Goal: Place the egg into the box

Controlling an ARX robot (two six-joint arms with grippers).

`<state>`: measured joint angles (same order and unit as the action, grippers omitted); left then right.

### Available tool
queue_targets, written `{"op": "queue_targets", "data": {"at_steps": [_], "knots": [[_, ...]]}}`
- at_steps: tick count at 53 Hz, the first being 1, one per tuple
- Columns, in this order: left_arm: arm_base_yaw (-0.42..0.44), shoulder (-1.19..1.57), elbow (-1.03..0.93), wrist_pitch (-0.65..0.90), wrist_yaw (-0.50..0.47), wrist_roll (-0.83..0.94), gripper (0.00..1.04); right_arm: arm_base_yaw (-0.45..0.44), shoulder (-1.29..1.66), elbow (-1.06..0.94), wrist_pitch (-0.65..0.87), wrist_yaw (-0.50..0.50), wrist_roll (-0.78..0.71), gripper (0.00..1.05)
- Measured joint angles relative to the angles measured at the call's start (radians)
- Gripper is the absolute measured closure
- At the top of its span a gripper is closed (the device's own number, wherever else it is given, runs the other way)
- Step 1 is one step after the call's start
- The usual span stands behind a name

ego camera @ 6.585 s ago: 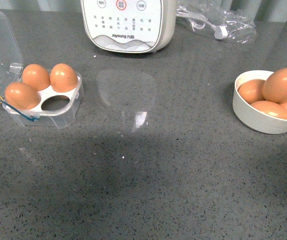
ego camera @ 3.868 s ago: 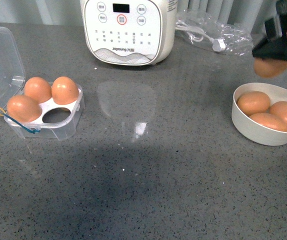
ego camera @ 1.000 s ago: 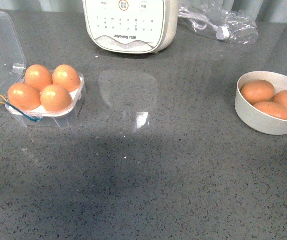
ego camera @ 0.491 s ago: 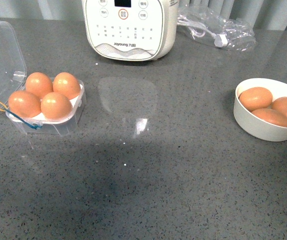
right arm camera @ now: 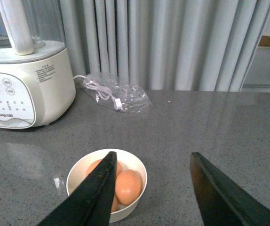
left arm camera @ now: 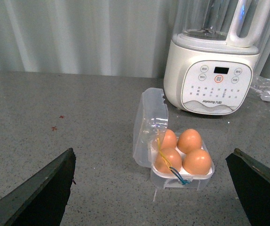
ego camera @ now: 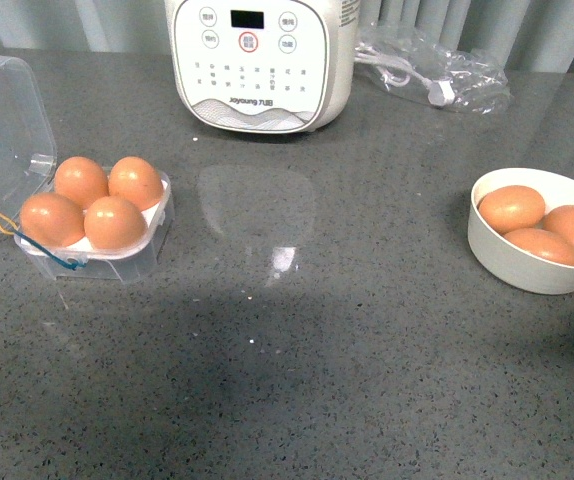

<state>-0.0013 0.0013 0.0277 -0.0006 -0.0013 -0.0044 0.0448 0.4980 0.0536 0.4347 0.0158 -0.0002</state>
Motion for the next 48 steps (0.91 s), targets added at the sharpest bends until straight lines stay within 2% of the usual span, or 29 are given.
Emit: {"op": "queue_targets", "data": {"at_steps": [6,9,13,48], "knots": [[0.000,0.000,0.000,0.000,0.000,0.000,0.07,-0.041,-0.064,-0.016,-0.045,-0.011,0.000,0.94],[0.000,0.000,0.000,0.000,0.000,0.000,0.07,-0.042,-0.075,-0.024,-0.047,-0.014,0.000,1.01],[0.000,0.000,0.000,0.000,0.000,0.000,0.07,-0.042,-0.094,-0.049,-0.033,-0.015,-0.002,1.02],[0.000,0.000,0.000,0.000,0.000,0.000,0.07,-0.042,-0.301,-0.049,-0.234,-0.015,-0.002,1.02]]}}
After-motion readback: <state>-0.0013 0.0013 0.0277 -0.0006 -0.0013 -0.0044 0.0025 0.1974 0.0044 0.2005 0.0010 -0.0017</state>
